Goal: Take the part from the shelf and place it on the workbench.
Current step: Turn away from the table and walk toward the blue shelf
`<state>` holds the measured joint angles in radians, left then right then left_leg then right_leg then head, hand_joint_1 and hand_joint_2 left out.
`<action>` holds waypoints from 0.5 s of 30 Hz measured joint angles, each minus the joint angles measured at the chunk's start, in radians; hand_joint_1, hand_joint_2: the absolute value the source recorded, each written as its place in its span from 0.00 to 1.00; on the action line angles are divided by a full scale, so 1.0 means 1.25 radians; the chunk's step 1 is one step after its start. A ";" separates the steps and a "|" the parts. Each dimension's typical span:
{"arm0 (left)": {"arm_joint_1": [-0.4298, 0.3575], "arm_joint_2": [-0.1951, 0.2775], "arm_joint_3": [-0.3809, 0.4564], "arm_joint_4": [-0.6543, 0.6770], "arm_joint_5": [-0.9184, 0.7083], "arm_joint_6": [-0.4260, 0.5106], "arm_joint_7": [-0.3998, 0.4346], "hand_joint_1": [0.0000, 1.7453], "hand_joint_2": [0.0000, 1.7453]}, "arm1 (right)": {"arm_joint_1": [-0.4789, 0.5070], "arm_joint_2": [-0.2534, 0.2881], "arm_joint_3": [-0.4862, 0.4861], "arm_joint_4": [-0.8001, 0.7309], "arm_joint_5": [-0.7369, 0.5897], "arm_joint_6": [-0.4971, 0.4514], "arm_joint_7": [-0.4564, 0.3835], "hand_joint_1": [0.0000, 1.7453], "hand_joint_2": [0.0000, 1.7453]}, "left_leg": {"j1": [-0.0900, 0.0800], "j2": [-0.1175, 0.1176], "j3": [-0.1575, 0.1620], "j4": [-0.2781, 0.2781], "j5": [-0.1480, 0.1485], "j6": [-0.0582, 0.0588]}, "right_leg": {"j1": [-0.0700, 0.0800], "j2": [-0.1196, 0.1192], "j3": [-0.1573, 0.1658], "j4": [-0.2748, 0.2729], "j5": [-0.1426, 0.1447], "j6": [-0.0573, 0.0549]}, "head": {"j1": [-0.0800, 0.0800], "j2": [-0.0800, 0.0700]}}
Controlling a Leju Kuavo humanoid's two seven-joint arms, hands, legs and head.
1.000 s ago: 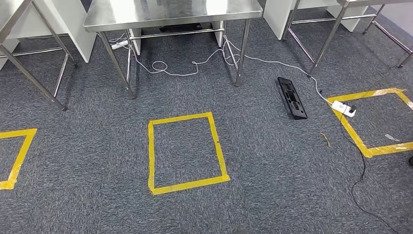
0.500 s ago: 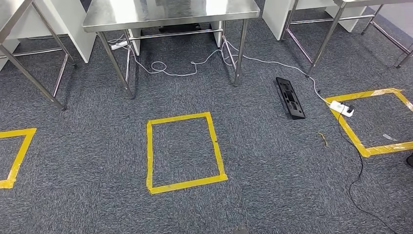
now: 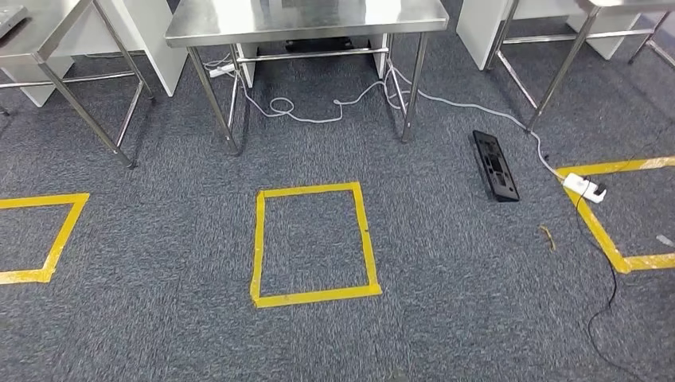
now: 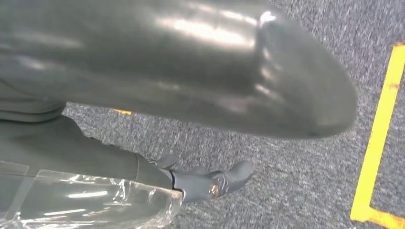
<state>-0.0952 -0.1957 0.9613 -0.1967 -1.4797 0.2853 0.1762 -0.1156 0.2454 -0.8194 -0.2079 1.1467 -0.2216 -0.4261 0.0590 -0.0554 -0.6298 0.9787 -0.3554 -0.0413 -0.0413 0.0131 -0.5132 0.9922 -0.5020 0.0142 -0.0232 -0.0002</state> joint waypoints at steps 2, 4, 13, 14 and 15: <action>0.003 0.000 0.000 0.000 0.000 0.000 0.000 0.00 0.00 | 0.001 0.001 0.000 0.000 0.000 0.000 0.000 0.00 0.00 | 0.003 0.017 -0.021 0.048 -0.034 0.001 | 0.003 -0.007 -0.002 0.002 0.006 -0.012 | -0.003 0.000; 0.003 0.000 0.000 0.000 0.000 0.000 0.000 0.00 0.00 | 0.002 0.002 0.000 0.000 0.000 0.000 0.000 0.00 0.00 | -0.001 0.037 -0.066 0.160 -0.103 0.007 | 0.012 -0.017 -0.008 0.002 0.010 -0.018 | -0.005 0.000; 0.002 0.003 0.002 -0.001 0.009 -0.001 0.000 0.00 0.00 | 0.004 0.008 -0.002 0.000 0.000 0.001 0.004 0.00 0.00 | -0.058 0.092 0.037 0.052 -0.084 0.101 | 0.040 -0.066 -0.010 -0.002 0.012 -0.022 | 0.002 0.000; 0.002 0.003 0.003 -0.001 0.011 -0.001 0.000 0.00 0.00 | 0.004 0.008 -0.003 0.000 0.001 0.002 0.004 0.00 0.00 | -0.062 0.087 0.038 0.045 -0.081 0.105 | 0.040 -0.072 -0.008 -0.005 0.013 -0.020 | 0.000 0.000; 0.002 0.003 0.003 -0.001 0.012 -0.001 0.001 0.00 0.00 | 0.004 0.010 -0.003 0.000 0.003 0.003 0.005 0.00 0.00 | -0.059 0.081 0.044 0.033 -0.074 0.105 | 0.041 -0.075 -0.008 -0.006 0.013 -0.018 | -0.002 0.000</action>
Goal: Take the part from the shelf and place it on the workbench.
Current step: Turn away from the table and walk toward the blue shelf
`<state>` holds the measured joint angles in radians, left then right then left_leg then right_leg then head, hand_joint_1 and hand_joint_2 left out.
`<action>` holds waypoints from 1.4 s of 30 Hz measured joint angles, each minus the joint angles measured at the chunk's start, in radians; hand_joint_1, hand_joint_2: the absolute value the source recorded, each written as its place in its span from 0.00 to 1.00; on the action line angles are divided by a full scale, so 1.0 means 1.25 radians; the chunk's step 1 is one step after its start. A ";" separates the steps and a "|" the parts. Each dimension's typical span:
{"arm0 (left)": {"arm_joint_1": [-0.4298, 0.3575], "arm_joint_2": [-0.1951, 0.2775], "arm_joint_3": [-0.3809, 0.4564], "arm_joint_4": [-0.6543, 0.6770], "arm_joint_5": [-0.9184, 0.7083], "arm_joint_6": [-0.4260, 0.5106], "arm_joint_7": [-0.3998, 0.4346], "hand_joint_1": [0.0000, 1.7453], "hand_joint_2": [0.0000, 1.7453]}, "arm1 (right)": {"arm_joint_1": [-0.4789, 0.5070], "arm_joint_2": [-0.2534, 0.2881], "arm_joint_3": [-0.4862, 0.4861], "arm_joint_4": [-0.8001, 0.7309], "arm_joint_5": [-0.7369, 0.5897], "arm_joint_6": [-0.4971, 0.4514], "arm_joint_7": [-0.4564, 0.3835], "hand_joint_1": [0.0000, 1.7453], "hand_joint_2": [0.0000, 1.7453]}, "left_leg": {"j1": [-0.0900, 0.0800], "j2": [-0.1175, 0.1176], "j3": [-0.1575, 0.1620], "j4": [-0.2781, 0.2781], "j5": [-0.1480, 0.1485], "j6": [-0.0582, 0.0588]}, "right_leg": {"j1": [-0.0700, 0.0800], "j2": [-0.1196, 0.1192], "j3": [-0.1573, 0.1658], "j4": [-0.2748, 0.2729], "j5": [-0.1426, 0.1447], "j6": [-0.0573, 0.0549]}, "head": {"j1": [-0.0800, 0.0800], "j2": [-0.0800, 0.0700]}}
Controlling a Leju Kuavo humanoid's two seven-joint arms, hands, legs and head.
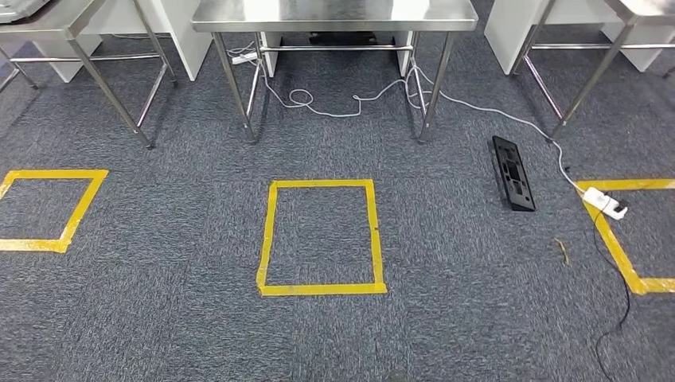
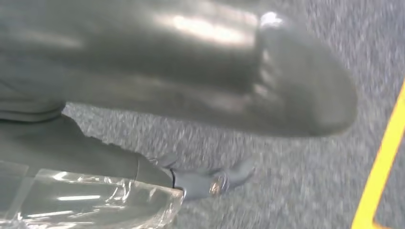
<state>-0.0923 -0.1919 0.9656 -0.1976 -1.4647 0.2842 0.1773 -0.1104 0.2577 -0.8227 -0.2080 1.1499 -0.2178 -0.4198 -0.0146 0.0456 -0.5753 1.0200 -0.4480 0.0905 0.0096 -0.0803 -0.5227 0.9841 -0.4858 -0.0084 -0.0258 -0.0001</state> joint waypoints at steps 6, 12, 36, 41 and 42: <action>-0.002 -0.008 0.005 0.000 0.005 0.000 0.005 0.00 0.00 | 0.000 -0.007 -0.001 0.000 0.004 0.005 0.006 0.00 0.00 | 0.013 -0.043 0.006 -0.042 0.033 -0.012 | -0.013 0.061 -0.096 0.203 -0.093 0.006 | 0.003 0.000; 0.000 -0.002 0.024 0.000 0.037 -0.008 -0.018 0.00 0.00 | 0.006 -0.019 -0.004 0.000 -0.007 0.001 0.013 0.00 0.00 | 0.014 -0.069 0.000 -0.027 0.028 -0.042 | -0.034 0.068 -0.002 0.001 -0.006 0.046 | 0.004 0.000; 0.001 0.030 0.114 -0.001 0.110 0.001 -0.038 0.00 0.00 | 0.027 -0.050 -0.045 0.000 -0.038 -0.007 0.025 0.00 0.00 | 0.018 -0.044 -0.002 -0.025 0.023 -0.034 | -0.021 0.056 -0.082 0.168 -0.084 0.012 | 0.002 0.000; 0.002 0.008 0.115 -0.001 0.108 -0.007 -0.027 0.00 0.00 | 0.030 -0.055 -0.051 0.000 -0.039 -0.006 0.037 0.00 0.00 | 0.011 -0.060 -0.003 -0.022 0.023 -0.034 | -0.020 0.064 -0.046 0.078 -0.029 0.032 | 0.003 0.000; 0.002 0.005 0.115 -0.001 0.107 -0.007 -0.027 0.00 0.00 | 0.029 -0.056 -0.051 0.000 -0.039 -0.006 0.039 0.00 0.00 | 0.009 -0.062 -0.002 -0.020 0.022 -0.036 | -0.019 0.067 -0.024 0.029 -0.010 0.030 | 0.003 0.000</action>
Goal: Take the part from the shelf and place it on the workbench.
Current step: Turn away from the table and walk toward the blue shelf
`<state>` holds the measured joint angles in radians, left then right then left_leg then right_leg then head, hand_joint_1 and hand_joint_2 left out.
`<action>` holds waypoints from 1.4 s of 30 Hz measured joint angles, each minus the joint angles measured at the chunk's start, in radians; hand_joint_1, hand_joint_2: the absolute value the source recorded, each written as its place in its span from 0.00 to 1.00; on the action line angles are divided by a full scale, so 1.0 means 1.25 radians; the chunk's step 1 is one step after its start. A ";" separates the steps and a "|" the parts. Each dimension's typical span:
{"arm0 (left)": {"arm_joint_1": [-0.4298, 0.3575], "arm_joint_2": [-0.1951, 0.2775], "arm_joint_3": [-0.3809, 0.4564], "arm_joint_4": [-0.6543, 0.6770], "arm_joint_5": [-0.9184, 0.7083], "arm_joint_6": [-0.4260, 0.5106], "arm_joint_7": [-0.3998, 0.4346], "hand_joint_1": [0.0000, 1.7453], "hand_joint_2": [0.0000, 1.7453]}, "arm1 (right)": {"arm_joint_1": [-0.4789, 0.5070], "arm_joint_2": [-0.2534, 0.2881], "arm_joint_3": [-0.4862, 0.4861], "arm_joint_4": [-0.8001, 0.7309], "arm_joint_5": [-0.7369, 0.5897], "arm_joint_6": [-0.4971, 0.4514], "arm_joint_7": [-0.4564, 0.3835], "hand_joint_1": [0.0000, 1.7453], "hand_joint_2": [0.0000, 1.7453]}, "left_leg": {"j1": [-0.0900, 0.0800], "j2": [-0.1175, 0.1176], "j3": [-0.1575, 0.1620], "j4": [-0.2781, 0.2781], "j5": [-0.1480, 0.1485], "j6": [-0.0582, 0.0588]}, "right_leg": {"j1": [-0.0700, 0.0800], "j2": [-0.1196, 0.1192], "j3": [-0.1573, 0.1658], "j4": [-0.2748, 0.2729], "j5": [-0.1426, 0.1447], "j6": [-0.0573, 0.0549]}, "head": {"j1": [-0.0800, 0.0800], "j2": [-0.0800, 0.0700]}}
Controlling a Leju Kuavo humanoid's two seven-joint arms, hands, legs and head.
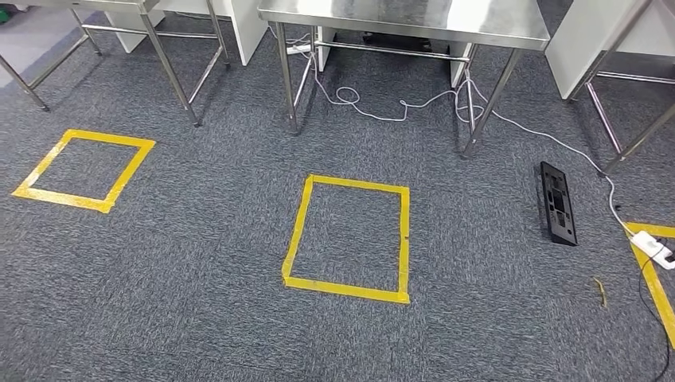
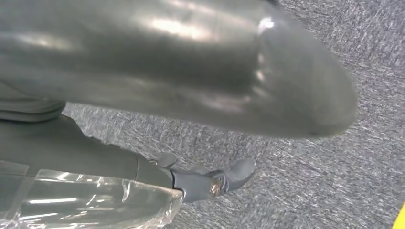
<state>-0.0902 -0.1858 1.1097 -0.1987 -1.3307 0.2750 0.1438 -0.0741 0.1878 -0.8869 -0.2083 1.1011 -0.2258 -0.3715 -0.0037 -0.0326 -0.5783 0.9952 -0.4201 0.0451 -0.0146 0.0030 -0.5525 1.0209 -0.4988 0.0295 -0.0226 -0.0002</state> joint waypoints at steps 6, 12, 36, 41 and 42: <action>0.001 -0.007 0.000 0.000 -0.002 0.001 0.002 0.00 0.00 | -0.001 0.003 -0.002 0.000 0.000 0.001 0.004 0.00 0.00 | 0.005 0.003 -0.014 0.034 -0.024 -0.027 | -0.006 0.000 0.026 -0.047 0.025 -0.029 | -0.004 0.000; 0.002 -0.007 0.007 0.000 0.010 0.014 -0.011 0.00 0.00 | 0.001 0.004 -0.008 0.000 -0.002 0.002 0.006 0.00 0.00 | 0.020 0.022 -0.091 0.211 -0.098 -0.049 | -0.006 -0.010 0.028 -0.046 0.025 -0.033 | -0.011 0.000; 0.001 -0.029 0.018 0.000 -0.012 0.022 -0.018 0.00 0.00 | -0.006 0.004 -0.018 0.000 -0.012 0.013 0.008 0.00 0.00 | 0.009 -0.016 -0.006 0.018 -0.016 -0.028 | -0.008 0.009 0.034 -0.052 0.024 -0.025 | -0.006 0.000; 0.001 -0.030 0.017 0.000 -0.012 0.023 -0.017 0.00 0.00 | -0.004 0.005 -0.020 0.000 -0.012 0.013 0.008 0.00 0.00 | 0.019 0.020 -0.114 0.245 -0.122 -0.049 | -0.007 -0.020 0.037 -0.053 0.023 -0.037 | -0.010 0.000; 0.001 -0.030 0.017 0.000 -0.012 0.023 -0.017 0.00 0.00 | -0.005 0.006 -0.020 0.000 -0.012 0.013 0.008 0.00 0.00 | 0.020 0.022 -0.113 0.242 -0.112 -0.050 | -0.007 -0.026 0.038 -0.053 0.022 -0.037 | -0.011 0.000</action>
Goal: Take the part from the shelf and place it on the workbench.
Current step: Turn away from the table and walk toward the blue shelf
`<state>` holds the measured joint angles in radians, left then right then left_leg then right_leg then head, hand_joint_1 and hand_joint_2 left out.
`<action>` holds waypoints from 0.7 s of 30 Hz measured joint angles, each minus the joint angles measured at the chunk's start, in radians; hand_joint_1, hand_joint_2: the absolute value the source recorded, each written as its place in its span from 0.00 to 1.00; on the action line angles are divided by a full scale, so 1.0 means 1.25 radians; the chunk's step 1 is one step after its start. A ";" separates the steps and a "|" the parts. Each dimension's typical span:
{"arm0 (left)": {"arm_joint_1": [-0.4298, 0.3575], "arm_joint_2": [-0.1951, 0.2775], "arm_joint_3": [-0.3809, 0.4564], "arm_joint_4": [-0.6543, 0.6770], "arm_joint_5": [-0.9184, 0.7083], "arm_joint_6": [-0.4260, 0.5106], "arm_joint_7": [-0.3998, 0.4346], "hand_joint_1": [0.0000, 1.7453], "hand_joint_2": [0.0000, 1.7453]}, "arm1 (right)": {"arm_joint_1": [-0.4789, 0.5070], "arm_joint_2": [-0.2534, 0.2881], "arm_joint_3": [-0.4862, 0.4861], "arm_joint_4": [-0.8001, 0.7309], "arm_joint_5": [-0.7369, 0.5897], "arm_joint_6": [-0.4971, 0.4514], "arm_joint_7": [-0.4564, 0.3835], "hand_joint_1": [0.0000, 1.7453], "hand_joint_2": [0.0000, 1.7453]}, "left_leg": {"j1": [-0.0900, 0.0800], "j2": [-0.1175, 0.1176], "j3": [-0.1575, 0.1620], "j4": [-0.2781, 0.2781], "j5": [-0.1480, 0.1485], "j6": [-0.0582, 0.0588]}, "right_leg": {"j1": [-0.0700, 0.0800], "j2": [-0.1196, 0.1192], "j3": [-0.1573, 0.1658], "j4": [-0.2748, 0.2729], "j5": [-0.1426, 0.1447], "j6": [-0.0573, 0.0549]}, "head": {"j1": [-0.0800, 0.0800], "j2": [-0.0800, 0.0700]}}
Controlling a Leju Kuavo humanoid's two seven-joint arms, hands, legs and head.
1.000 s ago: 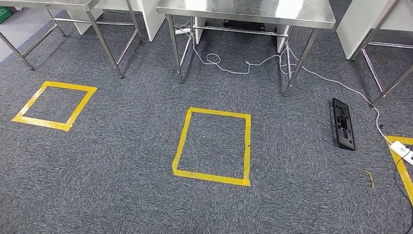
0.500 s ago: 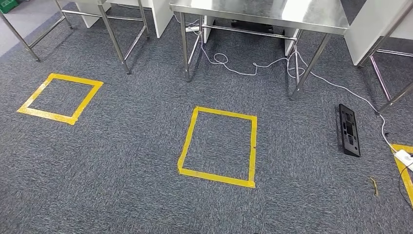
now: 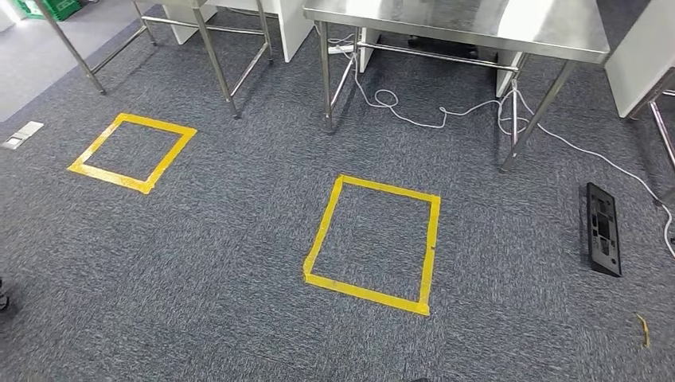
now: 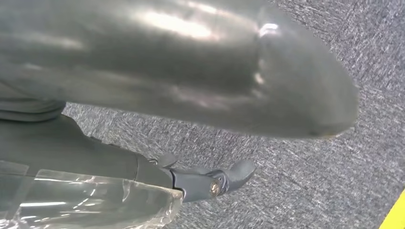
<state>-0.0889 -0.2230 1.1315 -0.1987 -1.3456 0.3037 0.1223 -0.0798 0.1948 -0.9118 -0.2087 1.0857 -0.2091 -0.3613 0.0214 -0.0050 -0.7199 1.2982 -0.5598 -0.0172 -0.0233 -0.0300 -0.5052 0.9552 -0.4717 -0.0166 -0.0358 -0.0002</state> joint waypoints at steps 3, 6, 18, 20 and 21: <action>-0.001 0.001 -0.002 0.000 -0.005 0.000 0.000 0.00 0.00 | 0.000 0.001 -0.001 0.000 0.000 0.001 -0.001 0.00 0.00 | -0.002 0.031 0.079 -0.156 0.078 0.008 | 0.004 -0.017 0.007 0.000 -0.006 0.004 | 0.000 0.000; -0.003 0.002 -0.008 0.000 -0.009 0.000 0.000 0.00 0.00 | -0.001 0.002 -0.002 0.000 0.000 0.003 -0.002 0.00 0.00 | -0.011 0.048 0.116 -0.234 0.100 0.022 | 0.013 -0.034 0.011 0.001 -0.013 0.016 | 0.003 0.000; 0.001 -0.007 -0.028 0.000 -0.034 0.014 -0.016 0.00 0.00 | -0.001 0.003 -0.010 0.000 -0.005 0.010 0.001 0.00 0.00 | -0.011 -0.066 0.117 -0.250 0.118 0.048 | 0.001 0.042 -0.046 0.099 -0.047 0.046 | 0.014 0.000; 0.001 -0.009 -0.034 0.000 -0.037 0.018 -0.025 0.00 0.00 | -0.002 0.002 -0.011 0.000 -0.006 0.012 0.001 0.00 0.00 | -0.014 -0.081 0.113 -0.245 0.117 0.039 | -0.001 0.062 -0.013 0.021 -0.017 0.043 | 0.015 0.000; 0.001 -0.010 -0.036 0.000 -0.039 0.019 -0.029 0.00 0.00 | -0.003 0.003 -0.011 0.000 -0.006 0.013 0.000 0.00 0.00 | -0.014 -0.087 0.111 -0.243 0.117 0.034 | 0.000 0.065 -0.009 0.012 -0.013 0.036 | 0.015 0.000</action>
<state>-0.0879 -0.2359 1.0863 -0.1991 -1.3937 0.3275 0.0866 -0.0830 0.1985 -0.9257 -0.2086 1.0782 -0.1924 -0.3612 0.0037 -0.1135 -0.5818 0.9942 -0.4141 0.0258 -0.0229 0.0516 -0.5167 0.9697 -0.4881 0.0289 -0.0173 -0.0002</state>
